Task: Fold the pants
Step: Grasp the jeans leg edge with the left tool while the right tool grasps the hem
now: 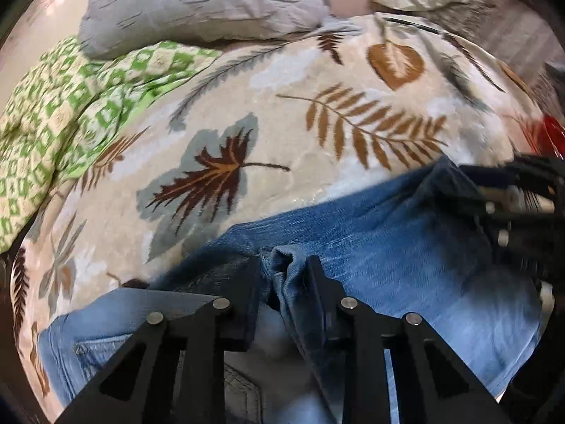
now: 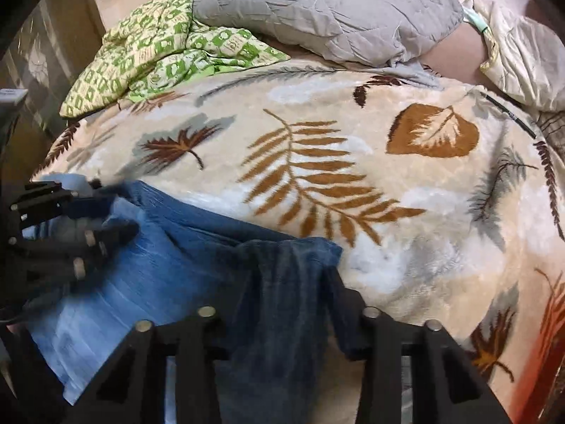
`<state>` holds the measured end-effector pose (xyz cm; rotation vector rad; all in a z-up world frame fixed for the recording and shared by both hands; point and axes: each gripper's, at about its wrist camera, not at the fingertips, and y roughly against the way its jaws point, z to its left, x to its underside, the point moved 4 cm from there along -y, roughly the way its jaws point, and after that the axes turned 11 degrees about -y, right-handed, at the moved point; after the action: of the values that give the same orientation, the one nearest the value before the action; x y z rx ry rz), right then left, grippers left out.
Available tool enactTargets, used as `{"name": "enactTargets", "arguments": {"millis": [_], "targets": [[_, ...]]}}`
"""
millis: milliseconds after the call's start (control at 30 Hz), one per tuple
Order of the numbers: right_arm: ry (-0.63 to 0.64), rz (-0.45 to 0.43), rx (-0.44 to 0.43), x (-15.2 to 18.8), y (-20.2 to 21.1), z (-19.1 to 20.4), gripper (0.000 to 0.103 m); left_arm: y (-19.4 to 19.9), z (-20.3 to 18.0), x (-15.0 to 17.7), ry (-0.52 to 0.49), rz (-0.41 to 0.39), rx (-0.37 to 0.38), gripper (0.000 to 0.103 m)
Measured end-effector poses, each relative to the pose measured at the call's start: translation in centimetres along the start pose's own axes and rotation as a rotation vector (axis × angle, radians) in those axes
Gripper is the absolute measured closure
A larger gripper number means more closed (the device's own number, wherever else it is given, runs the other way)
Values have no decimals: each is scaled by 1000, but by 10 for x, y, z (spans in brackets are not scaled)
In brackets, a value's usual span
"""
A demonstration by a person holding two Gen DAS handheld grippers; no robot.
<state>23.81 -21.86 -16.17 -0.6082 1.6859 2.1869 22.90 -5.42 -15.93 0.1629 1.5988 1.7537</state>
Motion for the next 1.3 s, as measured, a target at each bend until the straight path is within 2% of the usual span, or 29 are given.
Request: {"name": "enactTargets", "arguments": {"millis": [133,267,600,667,700,733,767,800,833,933,1300], "targets": [[-85,22,-58,6,-5,-18,63,3,8,11,56,-36,63,78],[-55,11,-33,5,-6,-15,63,2,4,14,50,-46,45,78],[-61,1,-38,6,-7,-18,62,-1,4,11,47,-41,29,78],[-64,-6,-38,6,-6,-19,58,0,5,10,45,-41,15,76],[-63,-12,-45,6,-6,-20,53,0,5,9,41,-50,7,75],[-68,-17,-53,5,-5,-20,43,1,5,8,29,-61,-15,70],[-74,-18,-71,5,-4,-21,35,2,5,7,21,-65,-39,48],[-78,-12,-79,5,-3,-20,22,2,9,7,24,-52,-115,13],[-77,2,-82,6,-2,-19,14,3,12,8,44,-46,-147,0],[-51,12,-86,11,3,-11,0,10,19,11,114,-47,-61,0],[-73,-15,-94,10,30,-2,0,44,29,21,128,-64,-80,0]]}}
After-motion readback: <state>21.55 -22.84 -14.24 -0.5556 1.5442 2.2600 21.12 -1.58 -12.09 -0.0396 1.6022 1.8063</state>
